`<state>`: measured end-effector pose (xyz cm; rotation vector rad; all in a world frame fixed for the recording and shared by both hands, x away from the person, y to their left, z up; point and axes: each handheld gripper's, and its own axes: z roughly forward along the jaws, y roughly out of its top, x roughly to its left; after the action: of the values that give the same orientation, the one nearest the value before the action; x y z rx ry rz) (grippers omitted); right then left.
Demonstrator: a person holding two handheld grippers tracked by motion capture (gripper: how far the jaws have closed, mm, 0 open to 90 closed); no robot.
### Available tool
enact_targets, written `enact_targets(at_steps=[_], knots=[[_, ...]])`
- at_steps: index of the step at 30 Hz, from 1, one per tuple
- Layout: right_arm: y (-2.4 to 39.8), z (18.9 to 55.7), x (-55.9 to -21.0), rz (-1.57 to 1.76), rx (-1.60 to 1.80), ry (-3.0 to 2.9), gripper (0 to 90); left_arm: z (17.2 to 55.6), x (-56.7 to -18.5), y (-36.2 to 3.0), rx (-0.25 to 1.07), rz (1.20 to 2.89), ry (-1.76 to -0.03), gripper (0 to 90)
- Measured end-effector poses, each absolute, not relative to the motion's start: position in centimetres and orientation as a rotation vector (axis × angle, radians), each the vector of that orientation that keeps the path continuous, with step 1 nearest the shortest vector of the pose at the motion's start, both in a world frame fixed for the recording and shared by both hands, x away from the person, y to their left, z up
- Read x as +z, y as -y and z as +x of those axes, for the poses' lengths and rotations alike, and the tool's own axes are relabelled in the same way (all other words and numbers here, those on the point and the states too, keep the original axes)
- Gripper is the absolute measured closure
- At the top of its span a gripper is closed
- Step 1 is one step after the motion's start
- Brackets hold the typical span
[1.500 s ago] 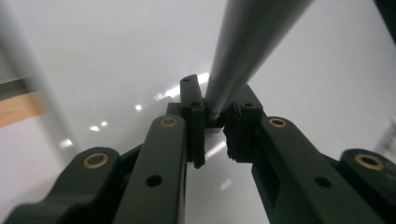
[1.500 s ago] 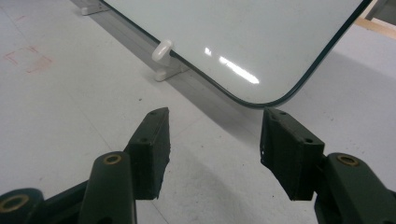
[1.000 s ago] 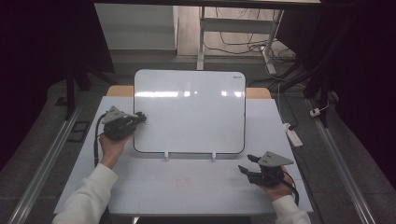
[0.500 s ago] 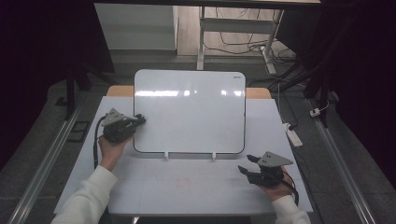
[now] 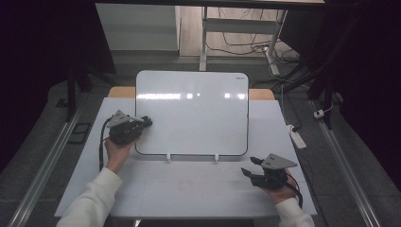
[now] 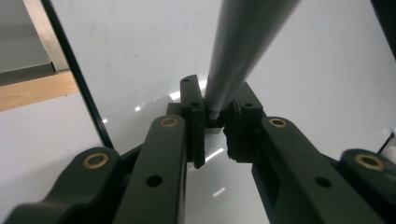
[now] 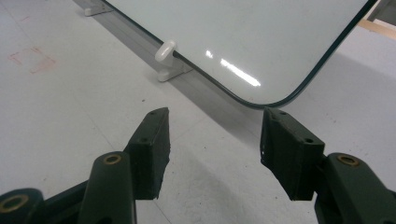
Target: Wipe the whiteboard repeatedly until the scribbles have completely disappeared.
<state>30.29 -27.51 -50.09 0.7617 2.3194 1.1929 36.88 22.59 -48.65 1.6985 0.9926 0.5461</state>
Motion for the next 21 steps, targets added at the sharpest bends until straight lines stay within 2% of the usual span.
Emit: enact_targets(at_steps=[6, 11, 21], knots=[[27.3, 30.3, -50.1, 0.755, 1.187, -2.324, 42.6, 36.8, -48.8, -19.9, 0.482, 1.786, -0.927, 78.1], [27.3, 30.0, -49.6, 0.739, 1.219, -2.281, 43.0, 36.2, -48.3, -19.4, 0.419, 1.810, -0.926, 78.1], [25.5, 29.1, -47.6, 0.691, 1.353, -2.194, 43.3, 34.0, -47.4, -14.8, 0.163, 1.907, -0.779, 78.1]])
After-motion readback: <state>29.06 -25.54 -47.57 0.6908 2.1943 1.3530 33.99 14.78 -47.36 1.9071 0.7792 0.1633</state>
